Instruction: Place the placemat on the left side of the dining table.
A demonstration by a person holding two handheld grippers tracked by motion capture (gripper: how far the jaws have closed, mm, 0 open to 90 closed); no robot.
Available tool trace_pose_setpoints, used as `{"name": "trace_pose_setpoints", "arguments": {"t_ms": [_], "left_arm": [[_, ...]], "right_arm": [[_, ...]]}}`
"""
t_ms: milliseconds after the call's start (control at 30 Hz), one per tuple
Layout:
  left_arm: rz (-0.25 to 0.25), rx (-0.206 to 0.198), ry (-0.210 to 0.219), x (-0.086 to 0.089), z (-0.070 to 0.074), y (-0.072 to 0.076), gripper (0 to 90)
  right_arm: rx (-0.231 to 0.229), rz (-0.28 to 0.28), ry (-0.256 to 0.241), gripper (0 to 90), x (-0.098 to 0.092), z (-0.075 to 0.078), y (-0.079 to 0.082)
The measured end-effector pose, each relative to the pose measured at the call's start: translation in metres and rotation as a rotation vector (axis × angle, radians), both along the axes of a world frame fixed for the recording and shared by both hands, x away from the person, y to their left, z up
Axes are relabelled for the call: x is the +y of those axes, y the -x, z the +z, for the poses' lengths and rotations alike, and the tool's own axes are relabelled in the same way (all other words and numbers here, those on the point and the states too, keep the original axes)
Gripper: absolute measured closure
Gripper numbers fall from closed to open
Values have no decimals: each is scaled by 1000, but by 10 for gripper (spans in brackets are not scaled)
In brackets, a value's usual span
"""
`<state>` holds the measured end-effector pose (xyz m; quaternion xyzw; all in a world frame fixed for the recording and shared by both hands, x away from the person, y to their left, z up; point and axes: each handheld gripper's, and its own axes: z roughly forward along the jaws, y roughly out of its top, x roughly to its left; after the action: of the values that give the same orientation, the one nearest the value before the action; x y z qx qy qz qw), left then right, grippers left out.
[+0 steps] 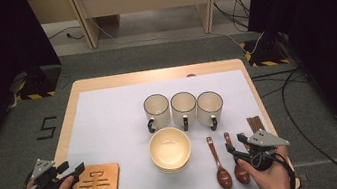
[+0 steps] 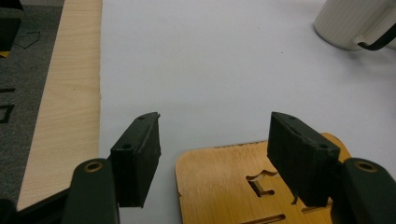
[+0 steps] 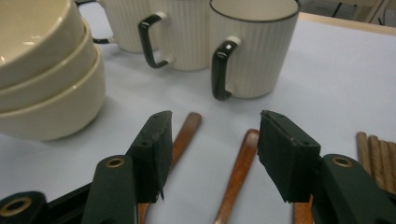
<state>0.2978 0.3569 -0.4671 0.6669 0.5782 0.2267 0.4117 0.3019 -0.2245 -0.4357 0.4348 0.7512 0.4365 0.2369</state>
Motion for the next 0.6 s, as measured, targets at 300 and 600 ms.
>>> {"name": "trace_pose_setpoints", "arguments": {"t_ms": [300,600], "left_arm": [[-11,-3,1,-1,0,3,347],[-38,-21,21,0,5,15,345]], "right_arm": [[-38,77,-10,440,24,17,-6],[-73,175,-12,441,57,34,-8]]}}
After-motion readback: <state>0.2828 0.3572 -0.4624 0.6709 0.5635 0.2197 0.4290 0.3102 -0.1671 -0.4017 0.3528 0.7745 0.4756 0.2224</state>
